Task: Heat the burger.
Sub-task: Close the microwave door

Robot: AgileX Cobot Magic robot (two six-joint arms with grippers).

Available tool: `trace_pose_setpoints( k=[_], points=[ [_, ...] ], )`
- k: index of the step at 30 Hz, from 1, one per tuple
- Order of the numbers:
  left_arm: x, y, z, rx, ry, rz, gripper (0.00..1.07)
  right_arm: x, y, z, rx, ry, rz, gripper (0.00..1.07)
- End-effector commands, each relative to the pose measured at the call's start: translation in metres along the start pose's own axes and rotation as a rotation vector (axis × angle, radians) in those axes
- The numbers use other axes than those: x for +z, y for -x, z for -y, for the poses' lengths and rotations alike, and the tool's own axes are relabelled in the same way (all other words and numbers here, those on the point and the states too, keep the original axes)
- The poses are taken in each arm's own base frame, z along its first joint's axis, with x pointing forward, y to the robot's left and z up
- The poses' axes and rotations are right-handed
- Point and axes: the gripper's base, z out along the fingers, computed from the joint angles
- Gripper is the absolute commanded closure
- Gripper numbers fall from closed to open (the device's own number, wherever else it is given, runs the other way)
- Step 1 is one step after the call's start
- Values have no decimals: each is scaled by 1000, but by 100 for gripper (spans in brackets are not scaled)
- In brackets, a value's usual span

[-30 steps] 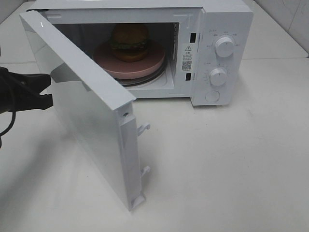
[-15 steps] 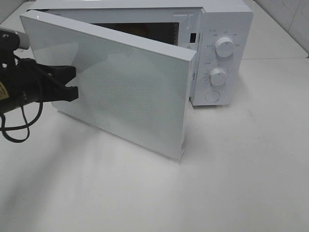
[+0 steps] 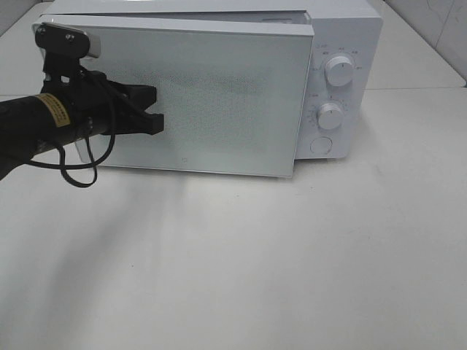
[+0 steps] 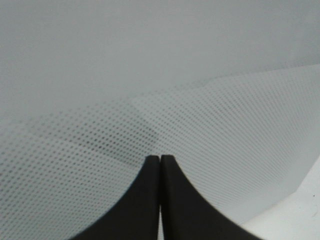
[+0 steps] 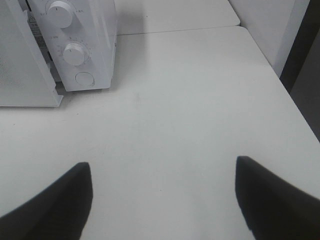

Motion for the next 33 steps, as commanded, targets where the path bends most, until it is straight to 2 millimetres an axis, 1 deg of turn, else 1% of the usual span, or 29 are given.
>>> trace_pose_setpoints(
  k=[1,3,4,6,7,9,10,12,13,14,16,17,18,20,21,23,25,26,28,31,33],
  points=[
    [17,6,7,-5,-4,0,107,-3,-2,1,5,-3,31,32],
    [21,7,9,-4,-9,2,107,-3,-2,1,5,-3,31,32],
    [28,9,11,-13,-11,13,107,-3,-2,1,5,-3,31,32],
    [31,11,13,-18,-12,21,107,-3,-2,1,6,-3,31,32],
    [37,14,16,-27,-13,33,107,-3,-2,1,6,-3,31,32],
    [40,15,16,-28,-13,35,107,-3,-2,1,6,-3,31,32],
    [47,16,19,-29,-13,26,107,-3,-2,1,6,-3,31,32],
    [51,15,19,-28,-13,16,107,-3,-2,1,6,-3,31,32],
    [58,18,22,-32,-15,26,107,-3,-2,1,6,-3,31,32],
    [58,18,22,-32,-15,26,107,-3,-2,1,6,-3,31,32],
    [67,23,28,-33,-28,48,107,-3,-2,1,6,-3,31,32],
    [67,23,28,-33,-28,48,107,-3,-2,1,6,-3,31,32],
    [73,24,32,-34,-36,54,107,-3,-2,1,6,-3,31,32],
    [76,25,34,-33,-39,54,107,-3,-2,1,5,-3,31,32],
    [83,25,38,-31,-43,43,107,-3,-2,1,5,-3,31,32],
    [86,26,41,-28,-49,40,107,-3,-2,1,5,-3,31,32],
    [94,29,48,-24,-64,55,107,-3,-2,1,5,-3,31,32],
    [94,29,48,-24,-64,55,107,-3,-2,1,5,-3,31,32],
    [103,31,53,-29,-74,72,107,-3,-2,1,5,-3,31,32],
    [104,32,54,-29,-75,76,107,-3,-2,1,5,-3,31,32],
    [104,32,60,-25,-89,75,107,-3,-2,1,5,-3,31,32]
  ],
)
